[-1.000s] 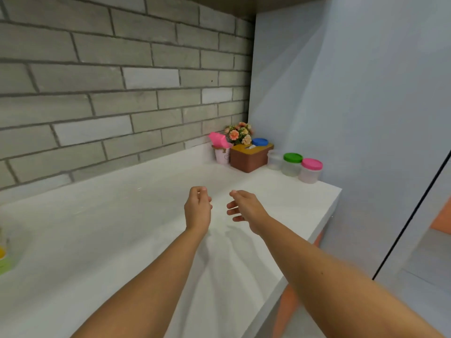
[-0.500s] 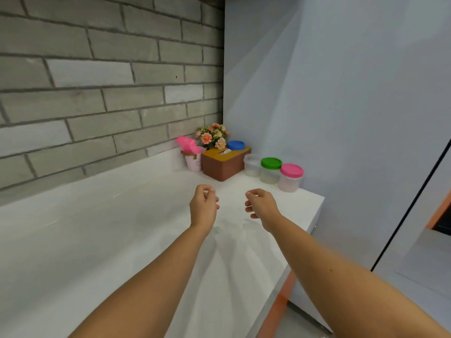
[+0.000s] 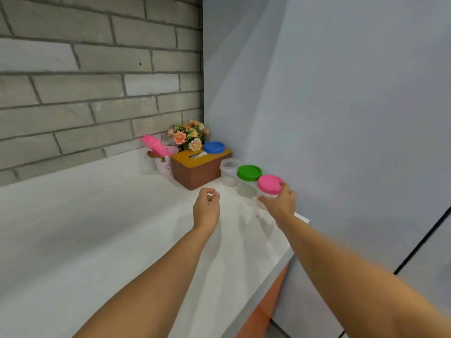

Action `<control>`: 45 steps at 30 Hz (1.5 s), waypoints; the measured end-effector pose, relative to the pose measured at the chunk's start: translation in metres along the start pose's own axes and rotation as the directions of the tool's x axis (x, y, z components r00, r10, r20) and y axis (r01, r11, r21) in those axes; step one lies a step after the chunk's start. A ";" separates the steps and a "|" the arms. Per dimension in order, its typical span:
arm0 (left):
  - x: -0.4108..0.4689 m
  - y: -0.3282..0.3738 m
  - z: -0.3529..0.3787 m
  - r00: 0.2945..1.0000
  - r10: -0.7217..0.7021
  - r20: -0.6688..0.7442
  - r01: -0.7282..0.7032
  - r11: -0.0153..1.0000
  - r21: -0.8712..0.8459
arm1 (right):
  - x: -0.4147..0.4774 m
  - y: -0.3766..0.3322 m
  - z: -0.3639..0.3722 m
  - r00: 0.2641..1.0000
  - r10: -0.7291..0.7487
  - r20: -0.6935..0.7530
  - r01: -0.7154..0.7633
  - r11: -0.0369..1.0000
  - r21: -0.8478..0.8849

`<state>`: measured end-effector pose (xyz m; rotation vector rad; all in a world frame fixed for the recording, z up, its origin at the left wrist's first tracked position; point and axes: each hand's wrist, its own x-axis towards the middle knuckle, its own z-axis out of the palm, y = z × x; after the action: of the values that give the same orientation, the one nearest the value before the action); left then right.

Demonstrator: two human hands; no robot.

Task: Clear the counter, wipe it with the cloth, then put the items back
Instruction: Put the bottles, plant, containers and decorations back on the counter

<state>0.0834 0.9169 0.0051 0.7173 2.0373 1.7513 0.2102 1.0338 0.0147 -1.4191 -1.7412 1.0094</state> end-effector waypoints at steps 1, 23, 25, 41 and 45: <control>0.003 -0.001 0.008 1.000 -0.013 0.003 0.013 1.000 0.009 | 0.009 0.004 -0.003 1.000 -0.021 0.003 0.021 1.000 -0.009; 0.037 -0.018 0.051 0.998 -0.021 -0.057 0.025 0.997 0.071 | 0.074 0.032 0.008 0.969 -0.226 0.103 0.233 0.971 -0.054; 0.038 -0.018 0.049 0.998 -0.022 -0.064 0.027 0.997 0.079 | 0.071 0.035 0.007 0.966 -0.244 0.091 0.249 0.967 -0.051; 0.039 -0.039 0.000 0.978 -0.104 -0.179 0.125 0.986 0.110 | 0.036 0.039 -0.018 0.869 -0.417 0.266 0.430 0.903 0.010; 0.040 -0.033 -0.029 0.944 -0.126 -0.304 0.146 0.988 0.043 | 0.022 0.023 0.000 0.818 -0.465 0.340 0.474 0.878 0.060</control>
<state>0.0297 0.9136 -0.0197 0.3308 2.2889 1.8113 0.2168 1.0576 -0.0048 -0.7765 -2.2229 0.9936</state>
